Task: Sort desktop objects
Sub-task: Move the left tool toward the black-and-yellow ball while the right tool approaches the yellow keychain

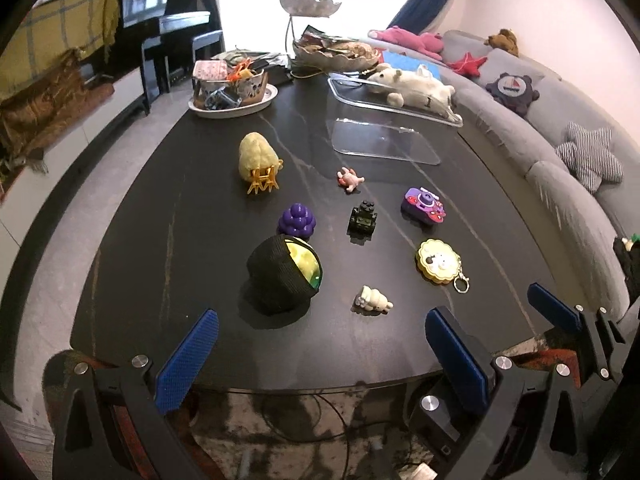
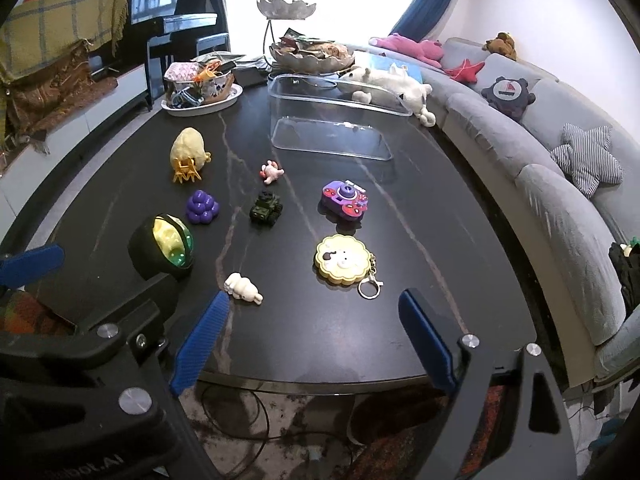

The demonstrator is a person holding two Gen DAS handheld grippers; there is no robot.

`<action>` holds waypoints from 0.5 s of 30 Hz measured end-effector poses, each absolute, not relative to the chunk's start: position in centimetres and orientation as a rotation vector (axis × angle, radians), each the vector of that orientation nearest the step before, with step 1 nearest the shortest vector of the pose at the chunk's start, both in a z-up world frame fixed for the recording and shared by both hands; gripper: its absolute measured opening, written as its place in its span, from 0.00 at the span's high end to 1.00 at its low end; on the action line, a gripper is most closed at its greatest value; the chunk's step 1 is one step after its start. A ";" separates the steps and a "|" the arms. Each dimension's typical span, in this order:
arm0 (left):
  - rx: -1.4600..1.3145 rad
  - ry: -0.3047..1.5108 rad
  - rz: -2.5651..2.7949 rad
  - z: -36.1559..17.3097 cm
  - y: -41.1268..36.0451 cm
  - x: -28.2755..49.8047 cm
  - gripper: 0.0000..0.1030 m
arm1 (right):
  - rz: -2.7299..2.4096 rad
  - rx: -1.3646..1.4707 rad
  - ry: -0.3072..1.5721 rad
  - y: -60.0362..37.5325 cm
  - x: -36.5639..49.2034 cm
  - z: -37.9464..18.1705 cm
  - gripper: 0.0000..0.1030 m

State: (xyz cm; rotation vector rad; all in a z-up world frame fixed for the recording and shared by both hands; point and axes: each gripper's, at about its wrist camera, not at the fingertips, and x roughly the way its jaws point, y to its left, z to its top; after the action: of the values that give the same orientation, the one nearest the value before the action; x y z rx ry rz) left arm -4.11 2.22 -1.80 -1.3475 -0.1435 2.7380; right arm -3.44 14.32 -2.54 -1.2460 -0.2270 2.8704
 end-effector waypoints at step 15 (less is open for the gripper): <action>-1.346 -0.045 2.652 -1.9 2.8 -5.9 0.07 | 2.861 -1.290 -0.182 14.5 -4.7 -3.6 0.18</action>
State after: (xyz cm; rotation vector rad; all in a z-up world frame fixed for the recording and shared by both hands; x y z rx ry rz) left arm -5.92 2.75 -1.87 -1.3464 -0.0452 2.6522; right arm -4.74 14.47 -3.57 -1.2900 -0.1823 2.8612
